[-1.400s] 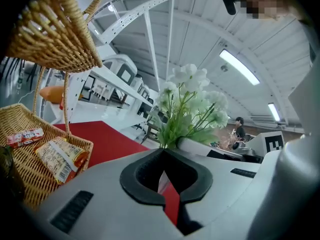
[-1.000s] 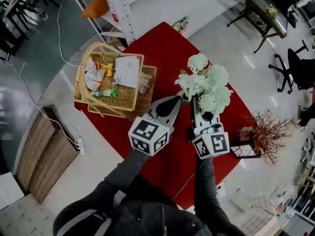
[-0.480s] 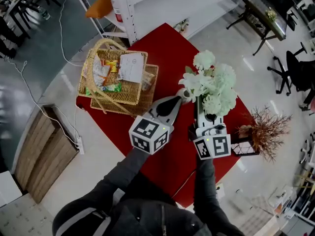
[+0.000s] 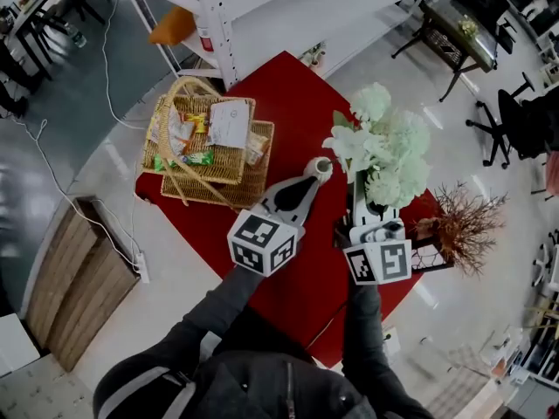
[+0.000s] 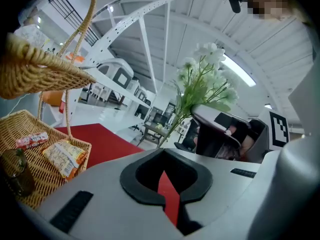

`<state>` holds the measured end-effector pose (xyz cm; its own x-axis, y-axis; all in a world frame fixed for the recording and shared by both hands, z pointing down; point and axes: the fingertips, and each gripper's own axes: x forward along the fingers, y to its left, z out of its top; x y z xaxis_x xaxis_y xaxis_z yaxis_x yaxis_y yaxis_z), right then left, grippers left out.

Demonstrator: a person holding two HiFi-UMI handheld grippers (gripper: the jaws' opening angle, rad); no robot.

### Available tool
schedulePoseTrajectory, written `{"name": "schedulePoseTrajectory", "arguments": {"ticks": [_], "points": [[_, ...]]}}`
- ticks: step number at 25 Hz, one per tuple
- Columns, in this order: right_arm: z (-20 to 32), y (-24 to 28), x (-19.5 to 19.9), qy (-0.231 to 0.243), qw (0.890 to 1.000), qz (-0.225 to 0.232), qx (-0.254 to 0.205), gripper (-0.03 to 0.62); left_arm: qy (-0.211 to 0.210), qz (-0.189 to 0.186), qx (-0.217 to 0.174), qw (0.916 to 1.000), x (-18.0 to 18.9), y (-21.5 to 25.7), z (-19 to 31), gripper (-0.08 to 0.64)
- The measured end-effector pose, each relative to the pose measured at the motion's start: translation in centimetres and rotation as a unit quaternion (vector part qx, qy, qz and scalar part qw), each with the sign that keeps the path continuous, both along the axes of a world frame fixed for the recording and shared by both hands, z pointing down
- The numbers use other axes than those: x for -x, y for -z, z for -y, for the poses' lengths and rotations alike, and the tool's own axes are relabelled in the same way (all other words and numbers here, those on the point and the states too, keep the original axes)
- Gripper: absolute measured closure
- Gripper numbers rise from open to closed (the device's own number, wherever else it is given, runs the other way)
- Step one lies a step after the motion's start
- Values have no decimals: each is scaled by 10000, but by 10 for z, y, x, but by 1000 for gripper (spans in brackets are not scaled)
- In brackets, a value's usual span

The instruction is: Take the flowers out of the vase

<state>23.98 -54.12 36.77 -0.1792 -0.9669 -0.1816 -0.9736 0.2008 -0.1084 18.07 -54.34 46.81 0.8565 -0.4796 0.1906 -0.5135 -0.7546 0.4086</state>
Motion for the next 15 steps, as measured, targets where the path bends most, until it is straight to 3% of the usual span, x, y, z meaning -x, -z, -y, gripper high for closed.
{"name": "schedulePoseTrajectory", "arguments": {"ticks": [7,15], "points": [[-26,27,-21,-129,9996,113,-238,558,-61,103,16,9999,-10,5,-25,551],[-72,30,-28,-275,9992,229,-189,558,-201,186,-41,9996,-12,9,-71,551]]}}
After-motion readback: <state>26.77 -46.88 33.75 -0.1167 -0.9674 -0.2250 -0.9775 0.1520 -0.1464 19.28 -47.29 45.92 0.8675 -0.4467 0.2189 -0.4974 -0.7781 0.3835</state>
